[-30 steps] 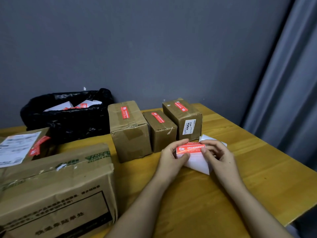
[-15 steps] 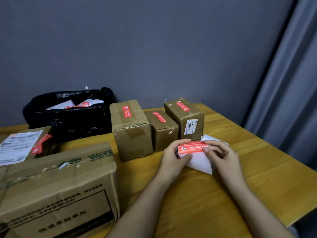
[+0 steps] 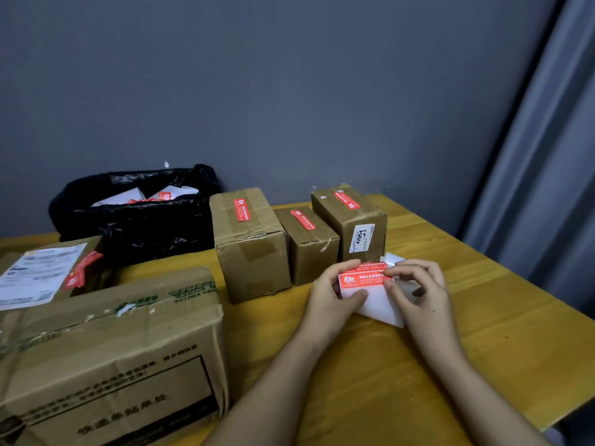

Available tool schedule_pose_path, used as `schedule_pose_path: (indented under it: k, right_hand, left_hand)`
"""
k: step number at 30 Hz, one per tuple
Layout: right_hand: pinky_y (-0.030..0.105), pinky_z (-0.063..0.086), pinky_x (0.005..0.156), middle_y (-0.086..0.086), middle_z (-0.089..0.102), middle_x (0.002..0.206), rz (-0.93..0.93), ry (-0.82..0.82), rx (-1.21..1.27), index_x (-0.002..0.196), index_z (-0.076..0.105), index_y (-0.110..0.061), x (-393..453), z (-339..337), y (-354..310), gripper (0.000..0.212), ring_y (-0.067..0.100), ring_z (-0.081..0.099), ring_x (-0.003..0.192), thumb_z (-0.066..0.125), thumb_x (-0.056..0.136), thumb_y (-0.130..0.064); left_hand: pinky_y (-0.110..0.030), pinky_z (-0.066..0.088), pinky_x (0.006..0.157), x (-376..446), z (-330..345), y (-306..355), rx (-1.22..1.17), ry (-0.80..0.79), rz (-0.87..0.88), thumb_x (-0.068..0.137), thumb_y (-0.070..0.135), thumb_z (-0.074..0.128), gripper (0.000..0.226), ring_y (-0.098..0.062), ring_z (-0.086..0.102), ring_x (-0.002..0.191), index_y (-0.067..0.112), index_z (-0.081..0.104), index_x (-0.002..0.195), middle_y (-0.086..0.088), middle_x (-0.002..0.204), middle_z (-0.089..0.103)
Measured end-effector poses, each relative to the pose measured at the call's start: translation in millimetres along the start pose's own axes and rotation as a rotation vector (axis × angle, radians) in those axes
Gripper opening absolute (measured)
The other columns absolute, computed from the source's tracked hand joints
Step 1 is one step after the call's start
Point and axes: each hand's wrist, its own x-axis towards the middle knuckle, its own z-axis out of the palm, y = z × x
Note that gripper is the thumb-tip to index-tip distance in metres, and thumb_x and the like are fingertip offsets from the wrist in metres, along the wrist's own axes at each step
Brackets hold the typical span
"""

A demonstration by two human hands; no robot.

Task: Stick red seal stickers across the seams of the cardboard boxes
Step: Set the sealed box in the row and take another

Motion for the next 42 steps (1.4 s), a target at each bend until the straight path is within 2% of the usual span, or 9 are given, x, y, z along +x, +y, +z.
schedule_pose_path:
  k: [3,8,14,20,27,33,36,39,42]
  right_hand:
    - [0.013,0.035,0.086,-0.010,0.059,0.093,-0.130,0.018,-0.175,0.087,0.068,-0.018,-2,0,-2,0.014,0.011,0.051,0.095,0.073,0.081,-0.007]
    - [0.030,0.041,0.079,-0.010,0.061,0.089,-0.168,0.008,-0.221,0.088,0.065,-0.018,-6,2,-9,0.014,0.005,0.047,0.091,0.072,0.083,-0.007]
    - [0.009,0.037,0.074,-0.014,0.059,0.088,-0.136,0.016,-0.044,0.098,0.055,-0.031,-8,3,-17,0.025,0.002,0.053,0.085,0.062,0.080,-0.016]
    - [0.011,0.039,0.071,-0.015,0.057,0.089,-0.142,0.045,0.033,0.097,0.049,-0.041,-10,2,-21,0.030,0.006,0.055,0.081,0.058,0.083,-0.016]
    - [0.018,0.043,0.070,-0.005,0.056,0.093,-0.083,0.114,0.094,0.099,0.053,-0.027,-9,-2,-18,0.016,0.008,0.055,0.083,0.054,0.088,-0.015]
    - [0.014,0.043,0.072,-0.009,0.059,0.095,0.056,0.195,0.168,0.100,0.055,-0.019,-5,-3,-14,0.010,0.004,0.056,0.085,0.051,0.091,-0.019]
    - [0.016,0.044,0.073,-0.005,0.059,0.094,0.111,0.230,0.214,0.099,0.056,-0.018,-3,-3,-12,0.011,0.007,0.056,0.083,0.049,0.090,-0.021]
    - [0.019,0.045,0.072,-0.005,0.059,0.091,0.153,0.242,0.271,0.096,0.056,-0.026,-1,-5,-13,0.011,0.014,0.056,0.080,0.051,0.093,-0.017]
    - [0.015,0.045,0.069,-0.006,0.058,0.090,0.177,0.281,0.339,0.095,0.055,-0.028,0,-9,-21,0.026,0.003,0.056,0.077,0.048,0.098,-0.003]
  left_hand:
    - [-0.011,0.049,0.080,0,2,-2,0.030,0.022,0.012,0.082,-0.009,0.065,0.050,-0.001,0.059,0.099,0.012,0.055,0.126,0.002,0.117,0.060]
    - [-0.010,0.048,0.083,1,2,-3,0.071,0.044,0.038,0.081,-0.010,0.064,0.050,0.002,0.057,0.099,0.014,0.056,0.125,0.005,0.115,0.059]
    - [-0.015,0.049,0.087,1,4,-5,0.160,0.044,0.071,0.082,-0.009,0.063,0.050,-0.003,0.057,0.103,0.016,0.056,0.125,0.007,0.115,0.058]
    - [-0.025,0.049,0.095,2,5,-9,0.253,0.058,0.090,0.082,-0.005,0.065,0.049,-0.010,0.058,0.111,0.016,0.056,0.125,0.002,0.120,0.061]
    - [-0.018,0.050,0.086,3,4,-9,0.239,0.015,0.031,0.081,-0.005,0.064,0.054,-0.008,0.058,0.105,0.019,0.052,0.128,0.005,0.116,0.059]
    - [-0.038,0.039,0.106,-1,8,-10,0.465,0.022,-0.024,0.075,0.029,0.066,0.064,-0.013,0.048,0.121,0.039,0.040,0.133,0.010,0.126,0.056]
    - [-0.032,0.028,0.107,-5,9,-3,0.728,0.091,-0.015,0.081,0.045,0.064,0.069,-0.013,0.036,0.128,0.035,0.031,0.141,0.010,0.135,0.045]
    - [-0.026,0.027,0.105,-18,11,3,0.856,0.162,0.044,0.070,0.069,0.038,0.088,-0.012,0.032,0.129,0.030,0.021,0.147,0.006,0.136,0.033]
    - [-0.023,0.025,0.106,-30,10,10,0.887,0.213,0.192,0.070,0.065,0.027,0.086,-0.010,0.030,0.128,0.028,0.024,0.147,0.006,0.135,0.028]
